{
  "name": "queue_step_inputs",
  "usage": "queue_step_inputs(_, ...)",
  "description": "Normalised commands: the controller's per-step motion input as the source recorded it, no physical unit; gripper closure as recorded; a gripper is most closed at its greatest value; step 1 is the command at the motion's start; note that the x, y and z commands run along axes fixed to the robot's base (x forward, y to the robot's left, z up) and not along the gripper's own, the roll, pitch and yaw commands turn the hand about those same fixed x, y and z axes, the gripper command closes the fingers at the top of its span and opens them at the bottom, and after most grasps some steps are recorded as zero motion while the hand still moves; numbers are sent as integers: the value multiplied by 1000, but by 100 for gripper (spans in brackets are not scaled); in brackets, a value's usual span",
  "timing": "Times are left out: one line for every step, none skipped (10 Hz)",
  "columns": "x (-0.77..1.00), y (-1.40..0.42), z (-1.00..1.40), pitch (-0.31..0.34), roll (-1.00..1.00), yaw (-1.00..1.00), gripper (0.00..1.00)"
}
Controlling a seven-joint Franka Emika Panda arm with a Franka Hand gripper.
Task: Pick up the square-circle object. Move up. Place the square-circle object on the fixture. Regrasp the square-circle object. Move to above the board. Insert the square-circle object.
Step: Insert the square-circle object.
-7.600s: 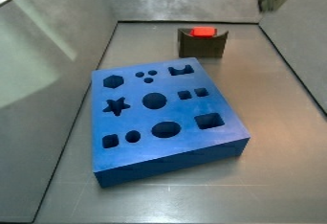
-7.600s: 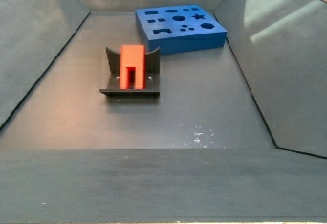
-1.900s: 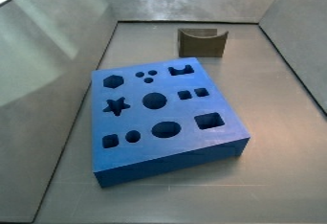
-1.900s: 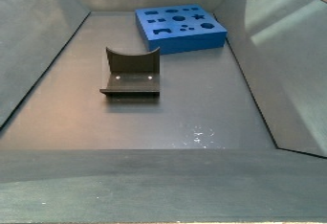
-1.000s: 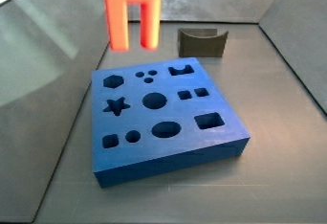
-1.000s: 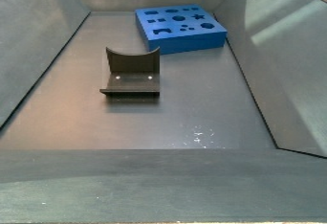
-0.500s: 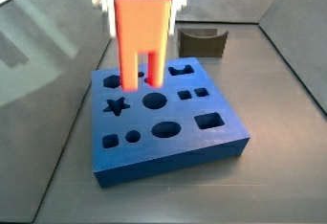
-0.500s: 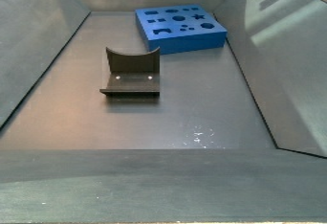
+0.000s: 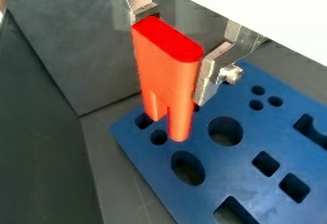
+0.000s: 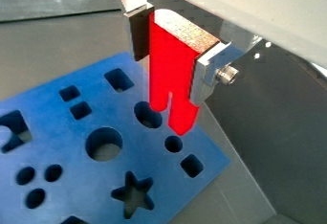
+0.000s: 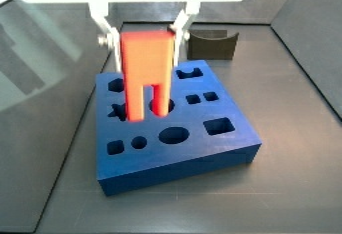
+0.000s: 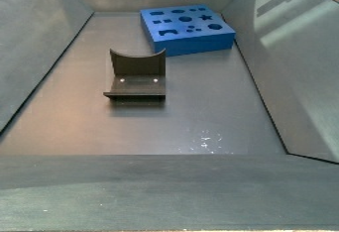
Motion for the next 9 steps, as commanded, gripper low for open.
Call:
queue_step_inputs(-17, -171, -577, -170, 0, 294, 100)
queue_step_inputs(0, -240, -311, -147, 0, 154, 100)
queue_step_inputs(0, -166, 0, -9, 89, 91, 100)
queue_step_inputs(0, -97, 151, 0, 133, 140, 100)
queue_step_inputs(-129, -126, 191, -30, 214, 203, 100)
queue_step_inputs(-214, -200, 134, -66, 273, 229, 100)
queue_step_inputs(-214, -186, 40, -36, 316, 209, 100)
queue_step_inputs(-180, -126, 0, -29, 304, 160, 100)
queue_step_inputs(-54, 0, -91, -53, 200, 37, 100)
